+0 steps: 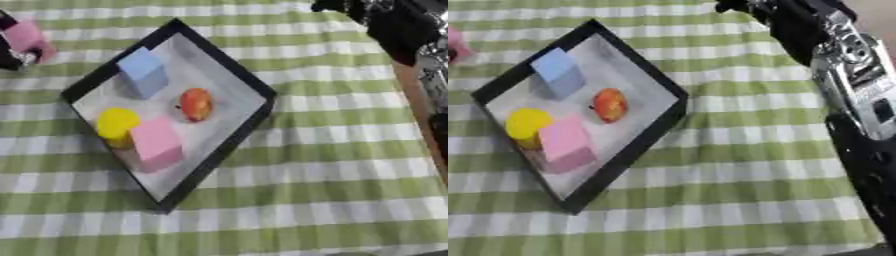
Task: Pick up objects on the table and place them in the box.
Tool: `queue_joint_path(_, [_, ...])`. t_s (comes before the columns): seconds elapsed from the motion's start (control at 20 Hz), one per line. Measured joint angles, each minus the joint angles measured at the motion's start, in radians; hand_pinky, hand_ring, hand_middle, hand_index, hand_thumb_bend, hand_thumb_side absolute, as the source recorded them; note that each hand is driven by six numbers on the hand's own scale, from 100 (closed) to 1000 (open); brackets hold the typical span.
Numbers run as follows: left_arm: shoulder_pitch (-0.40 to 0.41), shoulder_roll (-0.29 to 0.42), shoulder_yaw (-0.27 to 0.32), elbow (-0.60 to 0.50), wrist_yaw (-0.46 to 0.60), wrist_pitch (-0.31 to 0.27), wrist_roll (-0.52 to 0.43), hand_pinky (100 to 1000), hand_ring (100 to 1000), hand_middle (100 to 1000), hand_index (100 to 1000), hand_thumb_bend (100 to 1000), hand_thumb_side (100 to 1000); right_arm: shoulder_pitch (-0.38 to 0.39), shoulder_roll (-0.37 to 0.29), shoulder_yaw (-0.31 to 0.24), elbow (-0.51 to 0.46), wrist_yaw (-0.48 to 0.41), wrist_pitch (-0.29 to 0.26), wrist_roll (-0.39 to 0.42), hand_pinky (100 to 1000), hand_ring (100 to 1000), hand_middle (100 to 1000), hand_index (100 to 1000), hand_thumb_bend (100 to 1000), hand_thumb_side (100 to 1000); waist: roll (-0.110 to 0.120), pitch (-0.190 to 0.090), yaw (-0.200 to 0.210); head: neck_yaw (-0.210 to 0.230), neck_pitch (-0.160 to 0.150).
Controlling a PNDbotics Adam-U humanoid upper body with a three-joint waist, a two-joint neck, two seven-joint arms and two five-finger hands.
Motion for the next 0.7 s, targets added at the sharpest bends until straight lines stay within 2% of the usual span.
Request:
queue_joint_path(0.15, [0.001, 0.008, -0.043, -0.108, 0.046, -0.048, -0.019, 735, 571, 513, 540, 100, 100, 0.000, 0.000, 0.000, 0.000, -0.010, -0.002, -0.002, 966, 752, 665, 763, 100, 605, 0.000, -0.012, 0.000, -0.016, 0.002])
queue_joint_path(0.4, [0.004, 0.007, -0.161, -0.322, 0.120, -0.125, -0.091, 726, 577, 511, 528, 100, 100, -0.001, 0.001, 0.000, 0.000, -0.027, -0.002, -0.002, 967, 752, 665, 763, 100, 601, 0.000, -0.029, -0.003, -0.032, 0.006])
queue_joint_path(0.55, [0.003, 0.006, -0.230, -0.439, 0.158, -0.143, -0.134, 724, 583, 515, 527, 100, 100, -0.001, 0.003, 0.000, 0.000, -0.034, -0.001, -0.002, 967, 752, 665, 763, 100, 601, 0.000, -0.040, -0.007, -0.035, 0.006])
queue_joint_path(0.7, [0.003, 0.006, -0.292, -0.500, 0.178, -0.154, -0.180, 721, 587, 519, 528, 114, 100, -0.001, 0.008, 0.001, 0.000, -0.035, 0.001, -0.001, 967, 752, 666, 763, 100, 601, 0.000, -0.041, -0.008, -0.037, 0.006])
